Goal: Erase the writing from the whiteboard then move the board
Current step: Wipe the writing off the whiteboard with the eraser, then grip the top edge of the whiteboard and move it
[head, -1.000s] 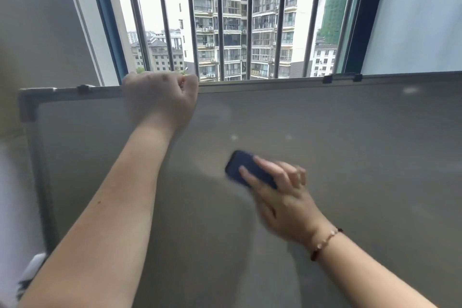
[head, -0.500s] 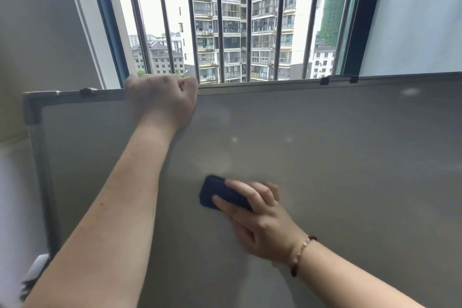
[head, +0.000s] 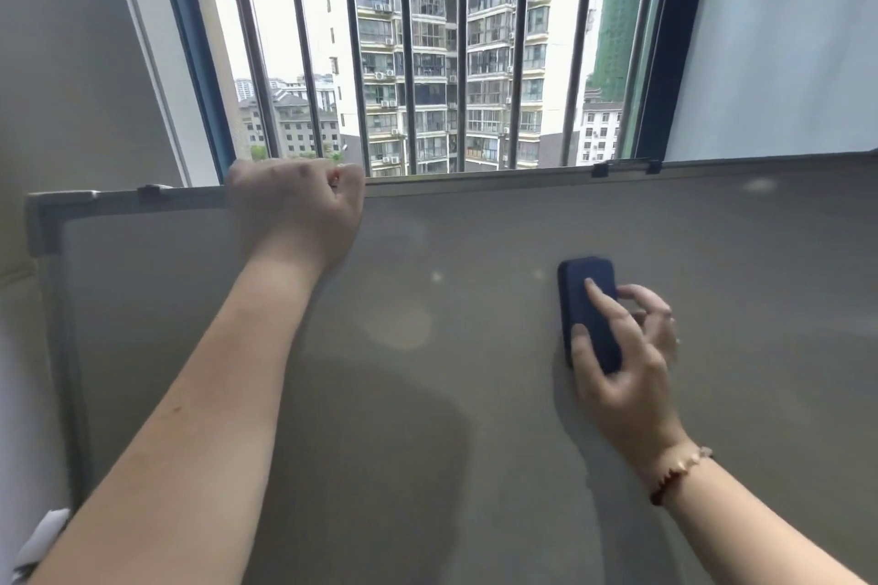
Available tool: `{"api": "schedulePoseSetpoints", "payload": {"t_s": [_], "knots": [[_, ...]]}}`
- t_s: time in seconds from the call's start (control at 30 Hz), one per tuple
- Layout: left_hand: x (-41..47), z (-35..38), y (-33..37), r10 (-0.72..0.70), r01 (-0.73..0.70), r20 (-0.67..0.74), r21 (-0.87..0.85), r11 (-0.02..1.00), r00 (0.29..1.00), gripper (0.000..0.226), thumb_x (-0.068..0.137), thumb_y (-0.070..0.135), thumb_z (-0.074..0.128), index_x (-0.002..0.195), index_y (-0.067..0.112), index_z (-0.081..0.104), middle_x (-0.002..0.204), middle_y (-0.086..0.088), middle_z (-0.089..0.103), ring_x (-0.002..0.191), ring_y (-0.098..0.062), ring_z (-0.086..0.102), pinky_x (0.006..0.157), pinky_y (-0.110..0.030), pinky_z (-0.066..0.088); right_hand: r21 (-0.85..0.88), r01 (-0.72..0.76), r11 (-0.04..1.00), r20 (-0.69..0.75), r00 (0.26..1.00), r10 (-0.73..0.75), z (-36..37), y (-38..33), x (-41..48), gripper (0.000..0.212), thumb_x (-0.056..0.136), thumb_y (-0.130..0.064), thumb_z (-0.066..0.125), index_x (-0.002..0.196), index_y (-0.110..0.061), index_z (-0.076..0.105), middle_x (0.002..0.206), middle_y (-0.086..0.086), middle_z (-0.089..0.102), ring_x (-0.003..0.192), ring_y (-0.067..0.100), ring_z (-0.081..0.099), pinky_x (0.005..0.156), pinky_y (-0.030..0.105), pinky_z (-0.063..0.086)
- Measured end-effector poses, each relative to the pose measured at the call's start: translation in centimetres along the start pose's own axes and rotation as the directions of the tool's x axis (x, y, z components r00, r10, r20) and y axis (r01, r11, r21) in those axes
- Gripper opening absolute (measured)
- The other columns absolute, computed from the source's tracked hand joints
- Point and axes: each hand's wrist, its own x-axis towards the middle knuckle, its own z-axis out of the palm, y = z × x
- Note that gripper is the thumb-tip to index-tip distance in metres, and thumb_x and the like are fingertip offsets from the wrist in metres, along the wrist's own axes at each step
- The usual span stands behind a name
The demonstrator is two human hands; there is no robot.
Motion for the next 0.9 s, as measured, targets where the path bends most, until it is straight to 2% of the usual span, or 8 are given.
{"api": "schedulePoseSetpoints", "payload": {"t_s": [0.23, 0.4, 0.47, 0.53, 0.6, 0.67, 0.77, 0.9], "knots": [[0.6, -1.0, 0.3, 0.036, -0.039, 0.157, 0.015, 0.999, 0.987, 0.056, 0.092, 0.036, 0.018, 0.060, 0.014, 0.059, 0.059, -0.007, 0.056, 0.060, -0.025, 0.052, 0.090, -0.041, 0.036, -0.105, 0.042, 0.994, -0.057, 0.997, -0.048, -1.6, -1.3, 7.1, 0.044, 0.084, -0.022, 0.050, 0.127, -0.022, 0.055, 0.127, 0.007, 0.054, 0.116, 0.027, 0.044, 0.091, 0.030, 0.024], [1.1, -2.1, 0.8, 0.034, -0.048, 0.281, 0.041, 0.998, 0.959, 0.052, 0.096, 0.038, 0.016, 0.076, 0.018, 0.060, 0.096, -0.016, 0.071, 0.079, -0.026, 0.057, 0.100, -0.046, 0.033, -0.159, 0.067, 0.985, 0.305, 0.952, -0.015, -1.1, -4.9, 13.9, 0.063, 0.080, -0.006, 0.049, 0.138, -0.029, 0.045, 0.147, -0.005, 0.040, 0.136, 0.010, 0.026, 0.101, 0.022, 0.010], [1.4, -2.7, 0.6, 0.053, -0.078, 0.408, 0.045, 0.996, 0.911, 0.059, 0.097, 0.053, 0.012, 0.093, 0.024, 0.063, 0.115, -0.013, 0.068, 0.104, -0.028, 0.061, 0.102, -0.046, 0.030, -0.222, 0.102, 0.970, 0.448, 0.894, 0.008, -0.4, -5.4, 15.1, 0.060, 0.080, -0.009, 0.046, 0.136, -0.031, 0.046, 0.148, -0.004, 0.041, 0.139, 0.014, 0.027, 0.110, 0.034, 0.010], [2.1, -3.6, -0.3, 0.088, -0.125, 0.579, 0.024, 0.992, 0.811, 0.065, 0.087, 0.073, 0.022, 0.113, 0.024, 0.056, 0.128, -0.008, 0.060, 0.119, -0.026, 0.054, 0.103, -0.045, 0.030, -0.262, 0.108, 0.959, 0.532, 0.845, 0.050, -0.1, -5.5, 15.8, 0.063, 0.079, -0.016, 0.045, 0.138, -0.039, 0.041, 0.148, -0.006, 0.042, 0.140, 0.014, 0.024, 0.110, 0.041, 0.011], [3.0, -4.5, -1.1, 0.114, -0.131, 0.721, -0.033, 0.991, 0.684, 0.073, 0.072, 0.076, 0.052, 0.121, 0.021, 0.049, 0.126, -0.004, 0.058, 0.115, -0.026, 0.054, 0.101, -0.041, 0.038, -0.238, 0.064, 0.969, 0.614, 0.783, 0.099, -0.7, -5.7, 16.3, 0.074, 0.074, -0.023, 0.048, 0.140, -0.049, 0.029, 0.147, -0.010, 0.041, 0.144, 0.010, 0.011, 0.114, 0.045, 0.007], [3.9, -4.6, -1.5, 0.141, -0.114, 0.785, -0.091, 0.989, 0.603, 0.071, 0.063, 0.064, 0.072, 0.113, 0.019, 0.049, 0.112, -0.001, 0.059, 0.101, -0.025, 0.056, 0.094, -0.041, 0.045, -0.243, 0.056, 0.968, 0.674, 0.728, 0.127, -1.6, -6.1, 16.8, 0.076, 0.073, -0.028, 0.053, 0.138, -0.054, 0.026, 0.148, -0.005, 0.037, 0.143, 0.009, 0.008, 0.116, 0.046, 0.007], [5.0, -3.6, -0.9, 0.183, -0.144, 0.792, -0.121, 0.982, 0.582, 0.064, 0.056, 0.059, 0.078, 0.098, 0.021, 0.051, 0.099, 0.002, 0.058, 0.091, -0.021, 0.057, 0.089, -0.042, 0.049, -0.371, 0.204, 0.906, 0.703, 0.699, 0.130, -2.2, -6.0, 17.5, 0.070, 0.077, -0.039, 0.066, 0.139, -0.040, 0.034, 0.132, 0.003, 0.041, 0.125, 0.016, 0.029, 0.104, 0.041, 0.021], [6.2, -1.7, 0.6, 0.222, -0.138, 0.793, -0.175, 0.975, 0.567, 0.071, 0.058, 0.056, 0.080, 0.108, 0.014, 0.051, 0.105, 0.000, 0.057, 0.095, -0.023, 0.057, 0.090, -0.042, 0.049, -0.461, 0.222, 0.859, 0.679, 0.712, 0.180, -1.4, -4.8, 18.7, 0.080, 0.071, -0.052, 0.072, 0.138, -0.029, 0.035, 0.140, -0.002, 0.044, 0.130, 0.022, 0.037, 0.098, 0.039, 0.025]]}}
